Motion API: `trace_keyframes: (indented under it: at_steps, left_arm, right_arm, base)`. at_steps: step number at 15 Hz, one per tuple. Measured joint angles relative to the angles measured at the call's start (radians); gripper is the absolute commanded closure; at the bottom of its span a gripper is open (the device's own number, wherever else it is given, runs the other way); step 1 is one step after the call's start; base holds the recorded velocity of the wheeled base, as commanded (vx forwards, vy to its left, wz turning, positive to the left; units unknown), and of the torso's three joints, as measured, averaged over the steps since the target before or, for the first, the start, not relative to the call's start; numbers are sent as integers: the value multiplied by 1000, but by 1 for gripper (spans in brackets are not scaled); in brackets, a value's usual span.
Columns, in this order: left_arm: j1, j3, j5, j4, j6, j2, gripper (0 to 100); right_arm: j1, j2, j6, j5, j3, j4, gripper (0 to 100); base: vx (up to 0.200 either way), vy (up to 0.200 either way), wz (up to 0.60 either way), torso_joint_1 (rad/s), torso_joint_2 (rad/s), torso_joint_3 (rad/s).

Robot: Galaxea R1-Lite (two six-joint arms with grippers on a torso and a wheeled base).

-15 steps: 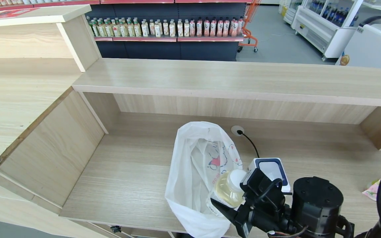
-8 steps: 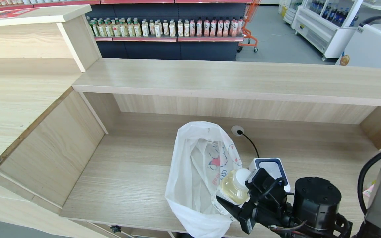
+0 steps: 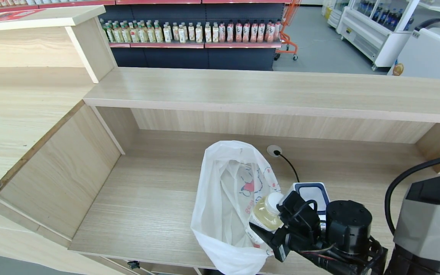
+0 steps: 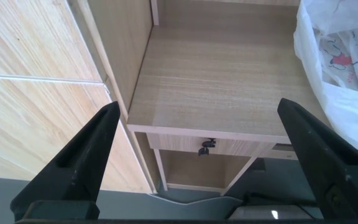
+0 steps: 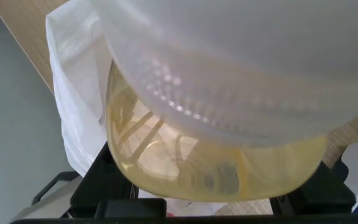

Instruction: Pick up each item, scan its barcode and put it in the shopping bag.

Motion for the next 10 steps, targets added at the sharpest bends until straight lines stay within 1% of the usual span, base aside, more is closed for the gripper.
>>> trace_keyframes:
  at_steps: [2,8,10]
  left_arm:
    - [0,0,0,0,0,0,0]
    - [0,0,0,0,0,0,0]
    - [0,0,0,0,0,0,0]
  right_arm:
    - [0,25,10,0,-29,0,100]
    - [-16,71,21,-1,-60,0,100]
    - [-18,91,49,3,-77,0,100]
  base:
    - [0,0,0,0,0,0]
    - [0,0,0,0,0,0]
    - [0,0,0,0,0,0]
